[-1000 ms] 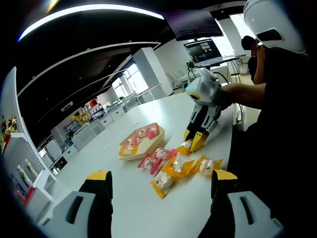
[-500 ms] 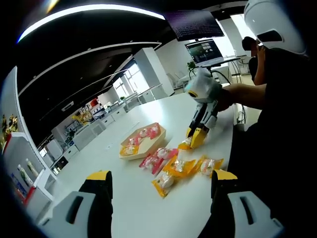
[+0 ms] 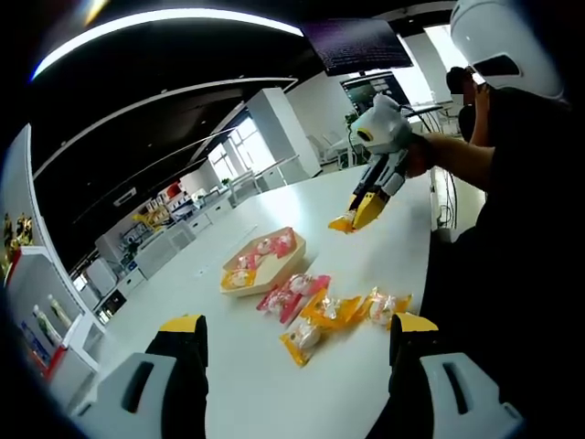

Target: Pick up the marshmallows scattered on the table and place them into the bowl on the table

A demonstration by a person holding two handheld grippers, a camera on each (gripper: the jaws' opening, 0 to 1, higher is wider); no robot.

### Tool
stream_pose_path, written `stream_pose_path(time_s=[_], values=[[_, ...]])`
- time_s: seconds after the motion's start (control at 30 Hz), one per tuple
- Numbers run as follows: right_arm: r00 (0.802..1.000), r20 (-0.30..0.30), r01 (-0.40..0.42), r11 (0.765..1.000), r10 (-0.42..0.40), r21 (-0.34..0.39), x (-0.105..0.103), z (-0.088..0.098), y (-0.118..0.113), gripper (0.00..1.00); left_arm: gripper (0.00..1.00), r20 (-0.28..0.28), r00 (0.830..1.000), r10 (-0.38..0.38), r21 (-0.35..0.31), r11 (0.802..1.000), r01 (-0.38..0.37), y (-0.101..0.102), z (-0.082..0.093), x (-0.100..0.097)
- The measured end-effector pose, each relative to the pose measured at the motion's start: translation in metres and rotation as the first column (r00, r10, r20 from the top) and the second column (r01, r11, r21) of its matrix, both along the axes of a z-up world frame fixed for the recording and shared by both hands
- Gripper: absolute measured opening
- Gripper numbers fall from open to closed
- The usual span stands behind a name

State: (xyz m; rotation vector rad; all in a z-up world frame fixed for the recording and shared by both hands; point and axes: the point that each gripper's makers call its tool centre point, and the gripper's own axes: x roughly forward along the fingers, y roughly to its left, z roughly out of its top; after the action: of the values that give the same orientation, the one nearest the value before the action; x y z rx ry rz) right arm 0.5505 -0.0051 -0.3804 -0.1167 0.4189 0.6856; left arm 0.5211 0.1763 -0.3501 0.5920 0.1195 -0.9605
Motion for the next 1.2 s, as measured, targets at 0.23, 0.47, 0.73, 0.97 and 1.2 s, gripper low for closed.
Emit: stream_pose_path(time_s=[0.23,0.47,0.73,0.97,1.2], values=[[0.998,0.046,0.029,0.999,-0.030,0.028,-0.005,0.022,-0.020,0.14,0.81,0.002,1.000,0.000,0.003,1.000,0.000,-0.001,0.000,-0.001],[0.998,0.060,0.033,0.997,-0.037,0.072,-0.007,0.033,-0.027,0.14,0.81,0.003,1.000,-0.003,0.004,1.000,0.003,-0.003,0.001,-0.001],[0.998,0.044,0.029,0.997,-0.033,0.077,-0.002,0.025,-0.025,0.14,0.81,-0.001,1.000,-0.005,0.002,1.000,0.005,-0.003,0.001,-0.001],[0.999,0.044,0.025,0.997,-0.028,0.074,-0.003,0.025,-0.023,0.14,0.81,-0.005,1.000,0.001,0.008,1.000,0.000,-0.001,-0.001,0.000],[0.998,0.051,0.030,0.997,-0.034,0.077,-0.001,0.029,-0.023,0.14,0.81,0.000,1.000,0.000,0.006,1.000,0.000,0.000,0.000,-0.001]])
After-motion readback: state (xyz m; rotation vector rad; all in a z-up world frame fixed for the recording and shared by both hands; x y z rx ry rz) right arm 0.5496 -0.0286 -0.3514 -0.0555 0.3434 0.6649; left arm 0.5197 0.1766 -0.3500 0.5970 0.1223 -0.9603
